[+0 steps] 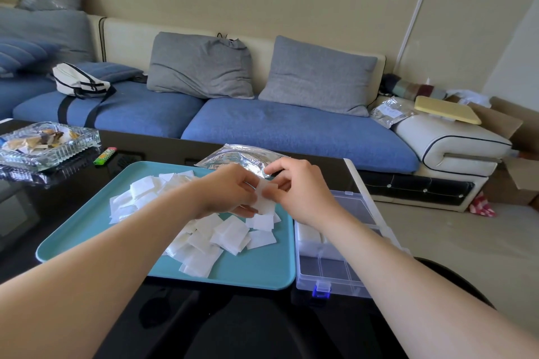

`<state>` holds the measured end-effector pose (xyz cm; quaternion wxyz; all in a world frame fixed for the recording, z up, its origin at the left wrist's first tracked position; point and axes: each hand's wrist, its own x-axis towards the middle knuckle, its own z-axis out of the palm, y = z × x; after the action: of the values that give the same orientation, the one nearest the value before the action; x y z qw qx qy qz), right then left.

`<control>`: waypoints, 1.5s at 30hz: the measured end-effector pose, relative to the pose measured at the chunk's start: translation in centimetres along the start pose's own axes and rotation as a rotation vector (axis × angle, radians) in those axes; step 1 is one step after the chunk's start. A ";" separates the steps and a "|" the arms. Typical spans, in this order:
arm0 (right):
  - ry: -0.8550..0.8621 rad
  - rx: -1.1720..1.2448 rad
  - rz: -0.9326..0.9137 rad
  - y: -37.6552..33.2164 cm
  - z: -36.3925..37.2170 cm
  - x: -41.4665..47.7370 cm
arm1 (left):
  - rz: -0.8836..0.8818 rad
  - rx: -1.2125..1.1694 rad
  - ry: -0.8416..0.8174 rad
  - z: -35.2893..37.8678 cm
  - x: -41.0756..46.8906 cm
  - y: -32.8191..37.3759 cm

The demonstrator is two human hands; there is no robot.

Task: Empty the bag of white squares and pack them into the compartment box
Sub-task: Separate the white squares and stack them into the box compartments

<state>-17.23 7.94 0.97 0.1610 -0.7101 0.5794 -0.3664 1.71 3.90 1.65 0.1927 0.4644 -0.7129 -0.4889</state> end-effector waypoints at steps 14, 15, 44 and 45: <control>0.138 0.298 0.308 0.2 0.5 0.6 | -0.034 -0.140 -0.016 0.0 0.4 0.0; 0.134 0.341 0.334 0.1 0.4 0.6 | -0.039 -0.150 -0.013 0.0 0.4 0.1; -0.403 -0.412 -0.040 -2.0 7.7 -1.7 | -0.123 -0.002 0.405 -1.3 0.2 -1.1; -0.402 -0.436 -0.067 -2.1 7.8 -1.6 | -0.121 -0.001 0.401 -1.3 0.2 -1.2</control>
<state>-10.35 8.53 -3.55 0.1040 -0.8050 0.5770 -0.0905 3.15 2.91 1.16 0.3013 0.5941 -0.6308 -0.3979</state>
